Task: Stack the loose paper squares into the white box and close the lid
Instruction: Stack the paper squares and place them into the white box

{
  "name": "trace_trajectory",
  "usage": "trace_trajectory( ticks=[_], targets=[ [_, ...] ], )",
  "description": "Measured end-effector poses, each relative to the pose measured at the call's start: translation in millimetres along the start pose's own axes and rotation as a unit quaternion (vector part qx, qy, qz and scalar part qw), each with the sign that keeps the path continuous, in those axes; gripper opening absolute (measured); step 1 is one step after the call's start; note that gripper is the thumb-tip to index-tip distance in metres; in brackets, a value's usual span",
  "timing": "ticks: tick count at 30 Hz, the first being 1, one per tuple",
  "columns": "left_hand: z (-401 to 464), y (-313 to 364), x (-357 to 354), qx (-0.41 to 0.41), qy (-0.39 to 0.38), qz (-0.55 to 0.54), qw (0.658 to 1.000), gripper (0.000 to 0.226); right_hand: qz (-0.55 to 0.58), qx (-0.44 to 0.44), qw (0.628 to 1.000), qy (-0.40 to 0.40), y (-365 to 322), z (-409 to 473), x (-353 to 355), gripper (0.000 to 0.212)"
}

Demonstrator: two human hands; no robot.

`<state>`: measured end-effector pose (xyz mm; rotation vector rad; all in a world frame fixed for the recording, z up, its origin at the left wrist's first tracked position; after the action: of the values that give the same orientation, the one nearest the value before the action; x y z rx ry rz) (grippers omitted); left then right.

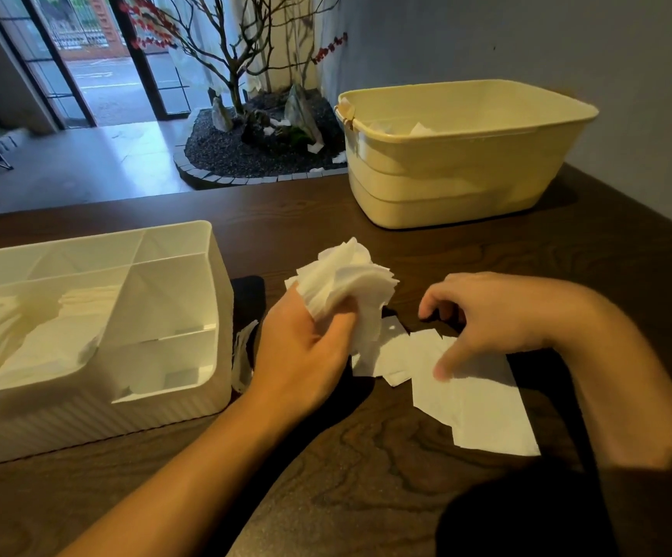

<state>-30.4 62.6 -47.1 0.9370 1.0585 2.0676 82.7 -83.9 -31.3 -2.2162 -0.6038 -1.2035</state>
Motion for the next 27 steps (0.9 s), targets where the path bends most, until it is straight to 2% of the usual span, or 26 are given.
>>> trace_trajectory(
  ticks=[4, 8, 11, 14, 16, 20, 22, 25, 27],
  targets=[
    [-0.1, -0.3, -0.2, -0.006, 0.001, -0.003, 1.000, 0.025, 0.039, -0.005, 0.999, -0.023, 8.0, -3.9, 3.8, 0.062],
    [2.0, -11.5, 2.7, 0.021, 0.026, -0.042, 0.999, 0.025, 0.022, -0.024, 0.999, -0.030, 12.1, -4.1, -1.9, 0.038],
    [2.1, -15.1, 2.4, 0.035, 0.028, -0.046, 0.998, 0.024, -0.017, 0.003, 1.000, -0.022, 1.9, 0.9, -8.2, 0.021],
    [2.4, -15.7, 1.8, 0.044, 0.018, -0.033, 0.998, 0.025, 0.078, 0.056, 0.995, 0.003, -9.8, -1.9, 2.8, 0.019],
    [3.1, -15.4, 1.6, 0.039, 0.017, -0.030, 0.999, 0.026, 0.168, 0.099, 0.980, 0.032, -17.3, -1.1, 10.2, 0.015],
    [3.3, -14.1, -2.5, 0.051, -0.011, -0.075, 0.996, 0.026, 0.244, 0.146, 0.949, 0.133, -26.2, 5.9, 17.7, 0.006],
    [3.9, -13.7, -4.1, 0.056, -0.026, -0.100, 0.993, 0.024, 0.329, 0.163, 0.914, 0.174, -28.6, 7.9, 20.6, 0.007],
    [7.7, -15.4, -0.7, 0.061, -0.012, -0.120, 0.991, 0.021, 0.455, 0.151, 0.858, 0.186, -30.3, 14.3, 14.8, 0.011],
    [8.9, -19.2, 1.4, 0.075, 0.004, -0.132, 0.988, 0.021, 0.470, 0.124, 0.849, 0.208, -26.2, 20.2, 9.3, 0.009]
  ],
)
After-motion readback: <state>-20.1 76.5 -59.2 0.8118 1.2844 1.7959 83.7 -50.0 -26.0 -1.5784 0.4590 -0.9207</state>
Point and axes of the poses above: each hand's wrist, its own z-axis towards the middle knuckle, its own x-axis out of the back of the hand, y = z × x, the point moved 7 cm from there along z, towards the middle knuckle, and after that the axes turned 4 degrees about -x, right-handed, at the moved point
